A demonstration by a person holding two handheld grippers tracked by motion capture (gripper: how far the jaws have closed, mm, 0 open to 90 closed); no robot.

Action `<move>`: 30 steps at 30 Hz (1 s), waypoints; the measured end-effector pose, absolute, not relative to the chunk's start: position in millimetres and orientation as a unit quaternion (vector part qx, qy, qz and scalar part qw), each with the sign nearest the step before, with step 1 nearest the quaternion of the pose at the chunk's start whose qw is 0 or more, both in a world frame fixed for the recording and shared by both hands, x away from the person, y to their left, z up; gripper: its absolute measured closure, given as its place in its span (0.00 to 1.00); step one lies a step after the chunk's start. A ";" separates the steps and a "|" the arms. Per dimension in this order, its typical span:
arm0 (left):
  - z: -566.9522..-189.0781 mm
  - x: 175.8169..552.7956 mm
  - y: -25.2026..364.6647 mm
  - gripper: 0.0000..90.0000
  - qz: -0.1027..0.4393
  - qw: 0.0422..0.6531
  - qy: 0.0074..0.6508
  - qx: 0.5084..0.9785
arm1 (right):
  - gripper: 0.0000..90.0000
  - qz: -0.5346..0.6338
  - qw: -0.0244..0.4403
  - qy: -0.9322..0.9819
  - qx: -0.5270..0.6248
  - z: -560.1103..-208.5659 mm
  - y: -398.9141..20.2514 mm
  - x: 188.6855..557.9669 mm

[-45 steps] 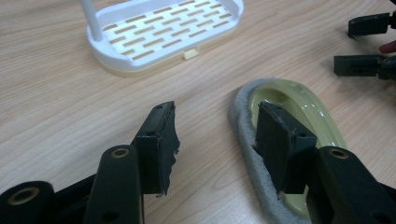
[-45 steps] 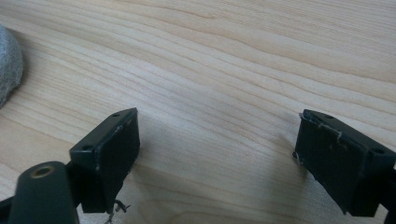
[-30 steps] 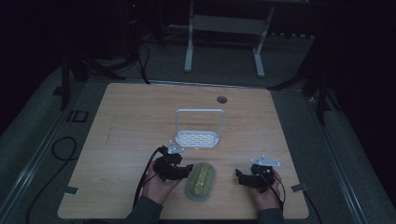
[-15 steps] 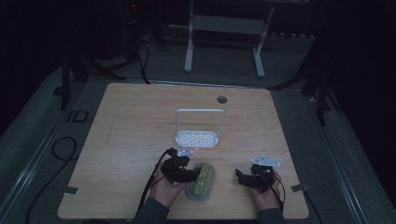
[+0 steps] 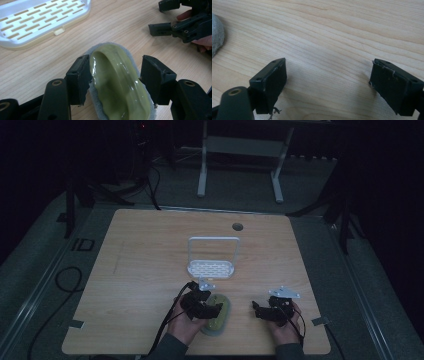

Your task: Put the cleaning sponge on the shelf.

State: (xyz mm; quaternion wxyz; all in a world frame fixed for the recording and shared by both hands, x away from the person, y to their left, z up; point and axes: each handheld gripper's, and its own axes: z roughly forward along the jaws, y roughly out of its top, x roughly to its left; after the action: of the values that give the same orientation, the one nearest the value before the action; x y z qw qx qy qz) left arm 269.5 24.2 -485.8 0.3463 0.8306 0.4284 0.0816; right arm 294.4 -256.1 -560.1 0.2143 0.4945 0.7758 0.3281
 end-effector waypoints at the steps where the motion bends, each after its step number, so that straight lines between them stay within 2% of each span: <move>1: -486.1 269.4 22.7 0.45 0.082 0.345 0.428 0.831 | 0.15 0.328 0.214 0.776 0.495 -560.1 -256.1 294.4; 25: -500.4 273.1 4.0 0.42 0.079 0.290 0.424 0.854 | 0.15 0.328 0.214 0.776 0.494 -560.1 -256.1 294.4; 30: -502.7 275.2 4.2 0.46 0.078 0.280 0.426 0.857 | 0.15 0.328 0.214 0.776 0.494 -560.1 -256.2 294.5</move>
State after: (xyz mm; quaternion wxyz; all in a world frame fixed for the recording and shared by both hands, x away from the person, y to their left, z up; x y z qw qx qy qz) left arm 275.2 4.2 -502.7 0.2797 0.8570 0.4258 0.0775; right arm 294.5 -256.2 -560.1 0.2144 0.4944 0.7758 0.3282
